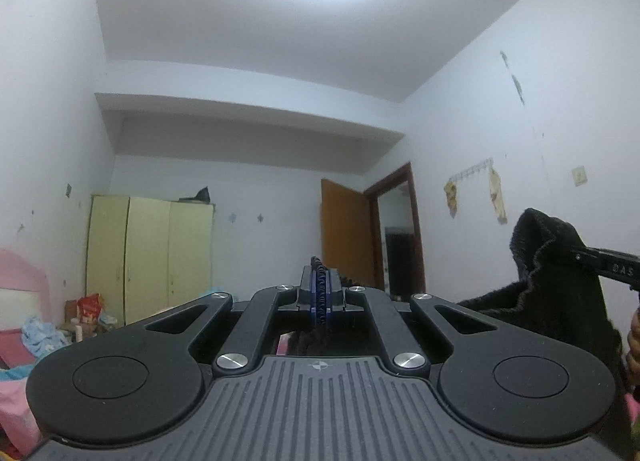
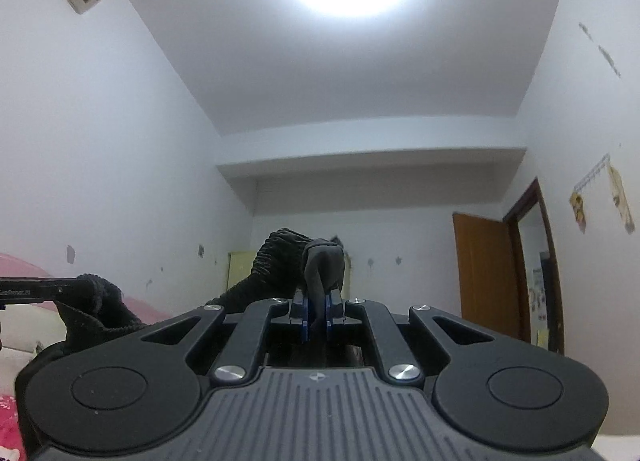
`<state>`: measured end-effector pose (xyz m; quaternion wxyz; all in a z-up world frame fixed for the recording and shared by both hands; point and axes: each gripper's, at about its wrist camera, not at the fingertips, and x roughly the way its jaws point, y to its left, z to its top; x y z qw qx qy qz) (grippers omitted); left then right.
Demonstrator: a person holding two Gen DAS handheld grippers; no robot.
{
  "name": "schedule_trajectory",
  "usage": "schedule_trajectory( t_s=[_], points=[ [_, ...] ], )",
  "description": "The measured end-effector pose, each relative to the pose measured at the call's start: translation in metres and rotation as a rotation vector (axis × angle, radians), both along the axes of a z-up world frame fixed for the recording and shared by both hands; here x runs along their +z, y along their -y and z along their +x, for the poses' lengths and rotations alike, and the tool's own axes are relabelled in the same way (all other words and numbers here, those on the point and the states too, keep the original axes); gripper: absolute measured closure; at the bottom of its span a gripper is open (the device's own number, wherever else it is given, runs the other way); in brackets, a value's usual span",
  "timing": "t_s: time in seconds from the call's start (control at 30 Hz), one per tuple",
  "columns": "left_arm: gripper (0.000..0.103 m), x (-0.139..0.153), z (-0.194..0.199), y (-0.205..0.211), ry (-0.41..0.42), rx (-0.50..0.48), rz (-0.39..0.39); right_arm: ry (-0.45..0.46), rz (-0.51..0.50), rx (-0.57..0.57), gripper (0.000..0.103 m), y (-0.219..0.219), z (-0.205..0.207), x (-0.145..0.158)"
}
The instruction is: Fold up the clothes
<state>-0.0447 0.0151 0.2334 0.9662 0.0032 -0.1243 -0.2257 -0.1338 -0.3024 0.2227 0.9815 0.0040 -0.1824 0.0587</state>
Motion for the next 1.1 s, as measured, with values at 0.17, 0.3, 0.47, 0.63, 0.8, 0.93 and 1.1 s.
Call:
schedule_trajectory(
  t_s=[0.17, 0.3, 0.47, 0.63, 0.8, 0.93, 1.1],
  points=[
    [0.101, -0.025, 0.049, 0.010, -0.090, 0.024, 0.020, -0.104, 0.004, -0.008, 0.096, 0.007, 0.059, -0.027],
    [0.101, -0.048, 0.112, 0.018, -0.169, 0.055, 0.048, -0.189, 0.000, -0.027, 0.096, 0.016, 0.127, -0.052],
    [0.101, -0.096, 0.216, 0.032, -0.307, 0.096, 0.098, -0.372, 0.012, -0.019, 0.096, 0.031, 0.245, -0.098],
    [0.101, -0.175, 0.320, 0.046, -0.480, 0.123, 0.165, -0.607, 0.004, -0.033, 0.096, 0.047, 0.370, -0.177],
    [0.101, -0.267, 0.396, 0.060, -0.668, 0.153, 0.244, -0.871, 0.037, -0.034, 0.096, 0.068, 0.465, -0.274],
    [0.099, -0.326, 0.421, 0.060, -0.786, 0.175, 0.302, -1.046, 0.088, -0.027, 0.095, 0.076, 0.501, -0.344],
    [0.074, -0.345, 0.422, 0.056, -0.808, 0.204, 0.323, -1.082, 0.184, 0.023, 0.070, 0.093, 0.508, -0.355]
  ],
)
